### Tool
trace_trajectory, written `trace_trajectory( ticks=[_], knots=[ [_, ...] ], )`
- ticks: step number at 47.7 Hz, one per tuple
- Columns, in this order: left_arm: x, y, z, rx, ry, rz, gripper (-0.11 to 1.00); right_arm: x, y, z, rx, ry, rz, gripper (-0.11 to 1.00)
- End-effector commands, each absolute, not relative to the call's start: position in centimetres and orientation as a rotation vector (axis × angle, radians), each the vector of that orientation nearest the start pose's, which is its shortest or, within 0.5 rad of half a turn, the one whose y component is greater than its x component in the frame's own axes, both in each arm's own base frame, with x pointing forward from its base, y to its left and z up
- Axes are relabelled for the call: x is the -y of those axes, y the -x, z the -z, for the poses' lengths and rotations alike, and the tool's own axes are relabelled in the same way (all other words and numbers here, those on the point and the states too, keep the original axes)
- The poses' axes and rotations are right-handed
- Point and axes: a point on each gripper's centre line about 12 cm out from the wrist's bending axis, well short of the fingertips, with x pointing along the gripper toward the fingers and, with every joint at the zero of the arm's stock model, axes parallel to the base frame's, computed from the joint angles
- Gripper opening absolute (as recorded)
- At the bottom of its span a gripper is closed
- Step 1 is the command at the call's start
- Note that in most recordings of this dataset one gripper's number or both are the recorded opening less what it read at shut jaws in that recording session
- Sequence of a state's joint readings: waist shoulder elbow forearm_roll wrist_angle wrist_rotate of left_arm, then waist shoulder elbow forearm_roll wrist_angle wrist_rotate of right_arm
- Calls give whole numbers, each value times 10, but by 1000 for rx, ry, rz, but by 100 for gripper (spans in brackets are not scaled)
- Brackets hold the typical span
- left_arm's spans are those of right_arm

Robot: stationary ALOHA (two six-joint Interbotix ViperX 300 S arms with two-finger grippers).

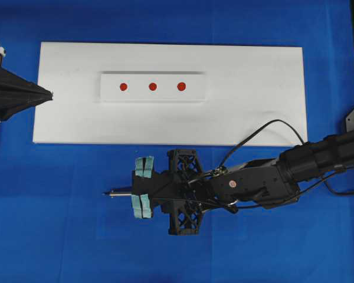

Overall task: Touch the tip of the soldering iron to the mark.
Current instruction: 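Lower the soldering iron onto the blue table surface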

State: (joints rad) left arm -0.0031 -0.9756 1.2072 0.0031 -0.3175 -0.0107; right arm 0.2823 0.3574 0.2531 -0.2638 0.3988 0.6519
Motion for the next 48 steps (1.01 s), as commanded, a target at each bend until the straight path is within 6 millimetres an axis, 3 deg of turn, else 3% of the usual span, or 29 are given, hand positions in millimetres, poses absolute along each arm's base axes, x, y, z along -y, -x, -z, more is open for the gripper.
trace_trajectory(
  ticks=[1, 8, 48],
  knots=[
    [1, -196, -290, 98, 8, 8, 2, -123, -458, -124, -955, -197, 16, 7],
    [1, -196, -290, 100, 8, 8, 2, -122, -456, -115, -968, -194, 18, 7],
    [1, -196, -290, 100, 8, 8, 2, -121, -456, -115, -970, -196, 21, 7]
  ],
)
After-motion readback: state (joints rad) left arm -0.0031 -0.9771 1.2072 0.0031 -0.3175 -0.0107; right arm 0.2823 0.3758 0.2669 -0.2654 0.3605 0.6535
